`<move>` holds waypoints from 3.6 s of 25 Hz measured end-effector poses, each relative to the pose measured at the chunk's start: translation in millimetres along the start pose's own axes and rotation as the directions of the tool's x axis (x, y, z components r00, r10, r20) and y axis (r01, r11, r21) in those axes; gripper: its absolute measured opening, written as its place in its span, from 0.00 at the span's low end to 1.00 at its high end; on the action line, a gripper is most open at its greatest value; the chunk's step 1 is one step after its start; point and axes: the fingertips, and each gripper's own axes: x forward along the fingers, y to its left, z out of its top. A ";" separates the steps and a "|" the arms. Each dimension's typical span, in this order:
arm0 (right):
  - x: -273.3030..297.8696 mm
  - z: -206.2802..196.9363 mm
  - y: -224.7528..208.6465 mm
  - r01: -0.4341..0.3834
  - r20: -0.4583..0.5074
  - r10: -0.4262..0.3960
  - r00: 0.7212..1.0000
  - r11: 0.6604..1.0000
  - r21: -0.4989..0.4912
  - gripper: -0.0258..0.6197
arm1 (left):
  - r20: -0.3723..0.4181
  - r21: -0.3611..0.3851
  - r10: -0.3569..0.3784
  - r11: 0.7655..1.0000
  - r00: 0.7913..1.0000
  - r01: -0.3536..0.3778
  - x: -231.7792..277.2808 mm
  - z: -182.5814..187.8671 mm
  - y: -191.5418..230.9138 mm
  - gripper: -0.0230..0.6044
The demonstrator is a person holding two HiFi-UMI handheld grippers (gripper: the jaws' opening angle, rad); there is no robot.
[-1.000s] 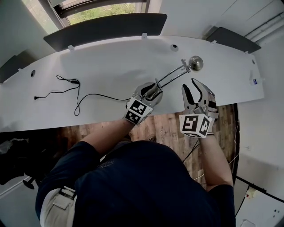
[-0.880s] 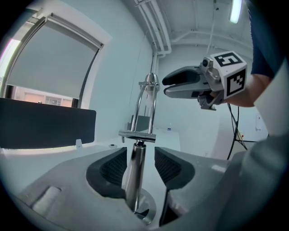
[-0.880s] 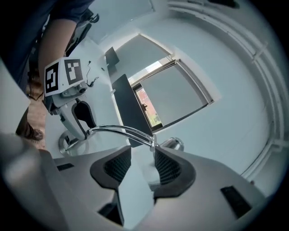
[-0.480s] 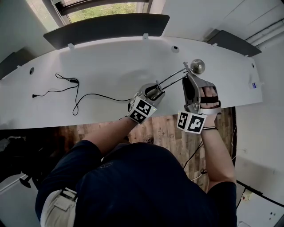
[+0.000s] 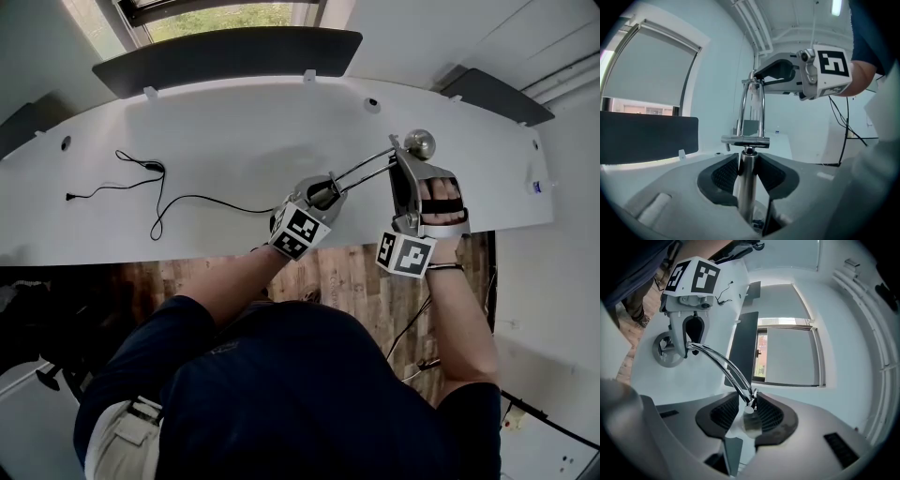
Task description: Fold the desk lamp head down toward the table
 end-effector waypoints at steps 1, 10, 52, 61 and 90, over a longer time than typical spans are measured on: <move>0.2 -0.4 0.0 0.003 0.005 -0.003 1.000 1.000 0.019 0.23 | 0.003 0.000 -0.001 1.000 1.000 0.001 0.4 -0.8 0.7 0.23; 7.4 -17.0 14.5 -0.022 -0.017 0.026 1.000 0.987 0.162 0.22 | 0.004 0.011 0.016 1.000 1.000 -0.016 -1.1 0.7 -1.5 0.23; 68.1 -4.8 194.4 -0.354 0.203 0.367 0.908 0.411 0.840 0.17 | -0.014 0.012 0.070 0.998 0.997 -0.069 1.2 -7.2 2.7 0.23; 71.8 0.3 212.3 -0.372 0.240 0.360 0.901 0.361 0.855 0.16 | -0.017 0.009 0.083 0.996 0.996 -0.083 3.9 -9.4 3.3 0.23; -70.4 19.2 113.1 -0.366 0.346 0.143 0.927 0.153 0.918 0.17 | 0.054 -0.033 0.077 0.997 0.996 -0.075 -78.7 57.2 -48.3 0.23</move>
